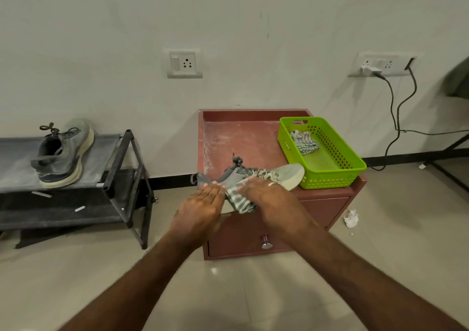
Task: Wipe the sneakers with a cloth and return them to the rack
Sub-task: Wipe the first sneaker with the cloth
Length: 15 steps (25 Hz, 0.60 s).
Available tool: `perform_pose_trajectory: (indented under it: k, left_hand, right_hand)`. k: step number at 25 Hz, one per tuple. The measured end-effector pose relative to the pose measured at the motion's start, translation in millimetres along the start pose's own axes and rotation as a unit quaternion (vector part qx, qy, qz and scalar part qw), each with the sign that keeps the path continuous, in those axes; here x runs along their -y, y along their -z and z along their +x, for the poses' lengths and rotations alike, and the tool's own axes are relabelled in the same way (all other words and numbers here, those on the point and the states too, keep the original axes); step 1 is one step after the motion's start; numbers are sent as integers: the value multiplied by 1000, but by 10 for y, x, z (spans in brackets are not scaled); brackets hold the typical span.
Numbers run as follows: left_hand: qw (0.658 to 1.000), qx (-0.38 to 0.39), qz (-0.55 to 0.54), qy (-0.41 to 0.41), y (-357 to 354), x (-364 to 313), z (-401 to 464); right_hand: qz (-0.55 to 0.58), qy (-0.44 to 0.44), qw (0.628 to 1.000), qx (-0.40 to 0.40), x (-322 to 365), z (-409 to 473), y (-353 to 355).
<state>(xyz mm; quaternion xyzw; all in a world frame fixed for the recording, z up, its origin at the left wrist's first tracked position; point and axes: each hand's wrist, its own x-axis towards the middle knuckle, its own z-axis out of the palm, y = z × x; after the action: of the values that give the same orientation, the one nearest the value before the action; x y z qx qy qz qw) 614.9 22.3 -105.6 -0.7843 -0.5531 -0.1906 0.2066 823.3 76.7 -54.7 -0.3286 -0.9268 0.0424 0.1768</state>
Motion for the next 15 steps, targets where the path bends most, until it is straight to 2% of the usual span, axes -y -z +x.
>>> perform_pose_trajectory:
  k: [2, 3, 4, 6, 9, 11, 13, 15]
  left_hand:
    - [1000, 19, -5, 20, 74, 26, 42]
    - [998, 39, -13, 42, 128, 28, 66]
    - [996, 59, -24, 63, 174, 29, 102]
    - [990, 89, -58, 96, 227, 47, 198]
    - [983, 101, -91, 126, 277, 65, 305]
    - [979, 117, -96, 139, 289, 69, 337]
    - [975, 131, -96, 149, 291, 95, 346]
    - [977, 135, -86, 138, 278, 99, 332]
  right_hand:
    - [11, -111, 993, -26, -336, -31, 101]
    - [18, -173, 981, -82, -499, -86, 200]
    - [27, -196, 970, -144, -594, -160, 268]
    - [8, -128, 972, -196, -488, -176, 226]
    - [-4, 15, 993, -117, -30, -70, -108]
    - [-14, 22, 994, -105, -95, -46, -176]
    - [42, -91, 983, -153, -326, -51, -21]
    - [83, -239, 944, -214, -537, -122, 220]
